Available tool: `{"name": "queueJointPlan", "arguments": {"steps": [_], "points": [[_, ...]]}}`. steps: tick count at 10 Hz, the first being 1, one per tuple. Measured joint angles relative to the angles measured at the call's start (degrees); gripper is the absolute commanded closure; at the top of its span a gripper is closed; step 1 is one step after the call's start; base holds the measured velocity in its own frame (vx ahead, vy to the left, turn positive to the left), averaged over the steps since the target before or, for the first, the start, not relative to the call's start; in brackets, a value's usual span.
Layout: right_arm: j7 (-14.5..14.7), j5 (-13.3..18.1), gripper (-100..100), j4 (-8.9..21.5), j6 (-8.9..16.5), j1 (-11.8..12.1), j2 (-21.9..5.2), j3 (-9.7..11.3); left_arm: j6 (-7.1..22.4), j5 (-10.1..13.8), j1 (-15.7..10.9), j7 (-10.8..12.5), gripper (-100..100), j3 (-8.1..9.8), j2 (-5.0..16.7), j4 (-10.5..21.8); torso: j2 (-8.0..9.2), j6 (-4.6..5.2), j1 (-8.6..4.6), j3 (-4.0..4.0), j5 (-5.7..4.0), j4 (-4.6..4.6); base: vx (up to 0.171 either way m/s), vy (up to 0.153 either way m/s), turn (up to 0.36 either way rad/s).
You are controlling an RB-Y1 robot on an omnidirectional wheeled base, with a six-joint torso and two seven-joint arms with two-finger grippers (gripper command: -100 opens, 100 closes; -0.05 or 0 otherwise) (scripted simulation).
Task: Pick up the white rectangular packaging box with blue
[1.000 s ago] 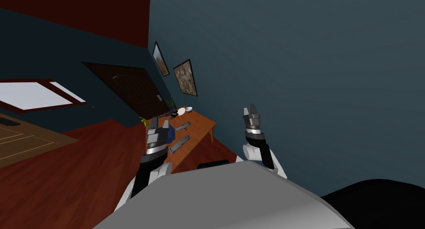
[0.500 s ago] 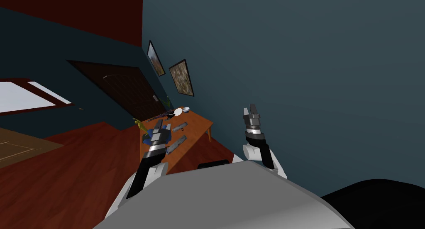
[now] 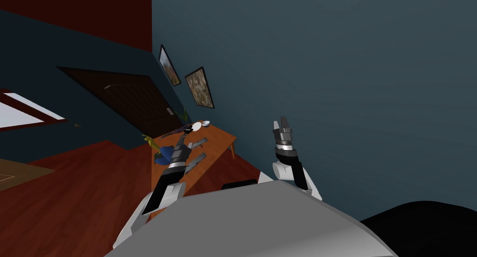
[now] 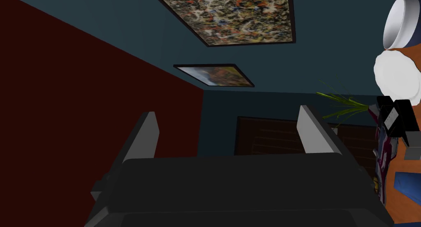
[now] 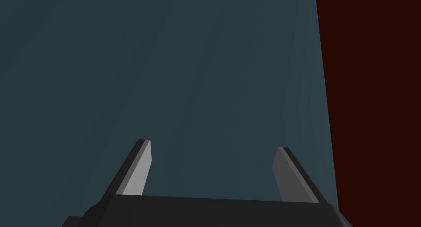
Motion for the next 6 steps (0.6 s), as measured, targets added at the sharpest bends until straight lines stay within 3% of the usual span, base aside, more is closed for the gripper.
{"name": "queueJointPlan", "arguments": {"steps": [1, 3, 6], "points": [[0.0, 0.0, 0, 0.0, 0.0, 0.0, 0.0, 0.0, 1.9, 1.4, -0.8, 1.3, -100, 1.14, 1.9, 1.7, -0.01, 0.0, -0.05, 0.0, -0.01, 0.0, -0.005, -0.037, -0.035], [0.0, 0.0, 0, 0.0, 0.0, 0.0, 0.0, 0.0, 4.8, 2.8, -0.4, 2.9, -100, 2.04, 3.5, 3.0, -0.06, 0.0, -0.01, -0.03, 0.0, -0.01, 0.0, -0.034, -0.068], [0.0, 0.0, 0, 0.0, 0.0, 0.0, 0.0, 0.0, 8.9, 4.8, -2.2, 4.8, -100, 3.42, 6.1, 7.0, -0.07, -0.02, 0.05, -0.04, 0.0, -0.01, 0.0, -0.03, -0.08]]}}
